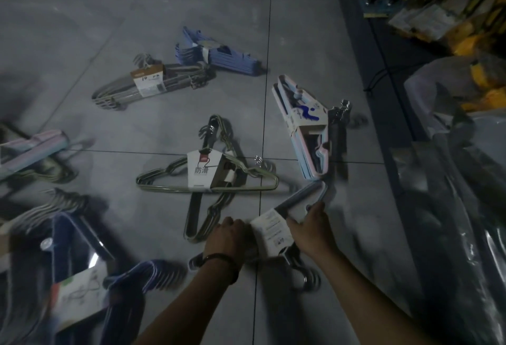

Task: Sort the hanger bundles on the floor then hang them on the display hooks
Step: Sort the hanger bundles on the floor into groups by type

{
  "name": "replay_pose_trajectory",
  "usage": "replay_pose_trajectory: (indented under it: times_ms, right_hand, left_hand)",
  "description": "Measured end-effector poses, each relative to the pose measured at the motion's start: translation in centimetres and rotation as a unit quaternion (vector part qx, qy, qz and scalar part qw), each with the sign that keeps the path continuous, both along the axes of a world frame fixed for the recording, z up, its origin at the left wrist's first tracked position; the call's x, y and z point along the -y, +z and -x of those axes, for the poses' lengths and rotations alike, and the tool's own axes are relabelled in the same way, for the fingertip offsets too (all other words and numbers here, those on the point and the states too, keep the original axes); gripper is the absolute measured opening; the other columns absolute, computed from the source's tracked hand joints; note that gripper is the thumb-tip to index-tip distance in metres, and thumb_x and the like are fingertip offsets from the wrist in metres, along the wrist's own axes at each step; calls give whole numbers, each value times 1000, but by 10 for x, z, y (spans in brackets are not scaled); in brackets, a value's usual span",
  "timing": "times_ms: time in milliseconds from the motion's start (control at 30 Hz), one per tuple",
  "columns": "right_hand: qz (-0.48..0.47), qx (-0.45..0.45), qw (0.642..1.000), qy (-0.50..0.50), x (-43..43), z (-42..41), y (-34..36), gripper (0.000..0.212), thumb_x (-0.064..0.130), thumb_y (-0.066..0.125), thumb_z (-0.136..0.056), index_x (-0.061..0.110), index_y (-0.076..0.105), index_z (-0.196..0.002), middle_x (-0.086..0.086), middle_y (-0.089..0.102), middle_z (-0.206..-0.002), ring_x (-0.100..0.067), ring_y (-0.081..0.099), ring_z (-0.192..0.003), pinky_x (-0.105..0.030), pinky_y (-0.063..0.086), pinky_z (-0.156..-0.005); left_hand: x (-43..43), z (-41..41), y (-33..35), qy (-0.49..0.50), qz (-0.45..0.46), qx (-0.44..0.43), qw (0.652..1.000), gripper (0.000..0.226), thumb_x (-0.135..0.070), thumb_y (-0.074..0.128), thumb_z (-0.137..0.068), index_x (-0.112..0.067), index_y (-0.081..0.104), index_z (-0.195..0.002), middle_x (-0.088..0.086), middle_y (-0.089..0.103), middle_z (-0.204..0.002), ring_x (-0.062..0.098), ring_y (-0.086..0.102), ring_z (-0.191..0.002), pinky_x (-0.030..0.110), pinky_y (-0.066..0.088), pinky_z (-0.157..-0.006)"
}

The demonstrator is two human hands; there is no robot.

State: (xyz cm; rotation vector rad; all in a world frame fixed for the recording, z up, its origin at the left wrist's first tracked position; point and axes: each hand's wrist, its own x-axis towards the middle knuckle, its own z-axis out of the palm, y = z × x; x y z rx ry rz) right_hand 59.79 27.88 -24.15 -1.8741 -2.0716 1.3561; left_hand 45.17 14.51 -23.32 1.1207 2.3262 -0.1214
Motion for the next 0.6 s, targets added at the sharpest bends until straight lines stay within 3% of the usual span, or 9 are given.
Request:
replay_pose_trajectory:
  times_ms: [133, 233, 300, 367, 433, 533, 600]
  right_hand:
    - [8, -6, 1000, 21, -4, -8, 9, 71, 34, 70, -94, 10, 32, -149, -8, 53, -151, -31, 57, -131, -30, 47, -92]
    - [20, -15, 999, 34, -17, -17, 22, 59, 30, 66, -98, 11, 40, -147, -9, 61, -142, -27, 66, -109, -25, 47, -76]
    - [22, -20, 999, 40, -23, -19, 31, 40, 28, 62, -100, 15, 52, -136, -8, 68, -128, -21, 68, -89, -32, 57, -68]
    - [29, -14, 997, 69, -30, -21, 37, 21, 30, 60, -98, 20, 61, -117, -6, 75, -106, -23, 74, -77, -46, 64, -72]
    - [34, -16, 992, 124, -33, -19, 44, 8, 32, 61, -98, 25, 62, -101, -3, 74, -90, -21, 74, -68, -45, 65, -71]
    - [17, -50, 979, 198, -33, -17, 57, 6, 26, 64, -100, 31, 62, -103, 6, 73, -93, -12, 72, -77, -32, 59, -70]
    - [-42, -91, 964, 246, -33, -12, 64, 26, 15, 62, -100, 39, 62, -109, 10, 71, -98, -11, 70, -89, -32, 57, -78]
  left_hand:
    - [-7, 3, 8, -28, 49, 10, 998, 34, -27, 62, -98, -18, 56, -130, 9, 62, -128, 28, 61, -117, 40, 53, -99]
    - [-5, 1, 20, -59, 65, 2, 996, 32, -25, 55, -100, -19, 58, -131, 10, 59, -130, 30, 61, -116, 41, 54, -99]
    - [0, -1, 37, -48, 46, 10, 998, 25, -22, 52, -102, -21, 57, -126, 9, 58, -124, 28, 63, -109, 42, 57, -95]
    - [3, 2, 54, -30, 32, 12, 999, 20, -20, 51, -104, -20, 57, -123, 7, 64, -119, 26, 66, -103, 40, 59, -90]
    - [11, 7, 74, -39, 42, 0, 998, 19, -20, 51, -105, -19, 58, -123, 6, 67, -118, 25, 68, -102, 39, 60, -88]
    - [26, 16, 99, -12, 53, 17, 998, 24, -20, 52, -105, -21, 61, -126, 5, 68, -117, 24, 69, -103, 40, 61, -89]
    - [34, 26, 116, 36, 43, 42, 998, 25, -19, 52, -104, -25, 65, -124, 2, 70, -112, 22, 71, -101, 40, 62, -88]
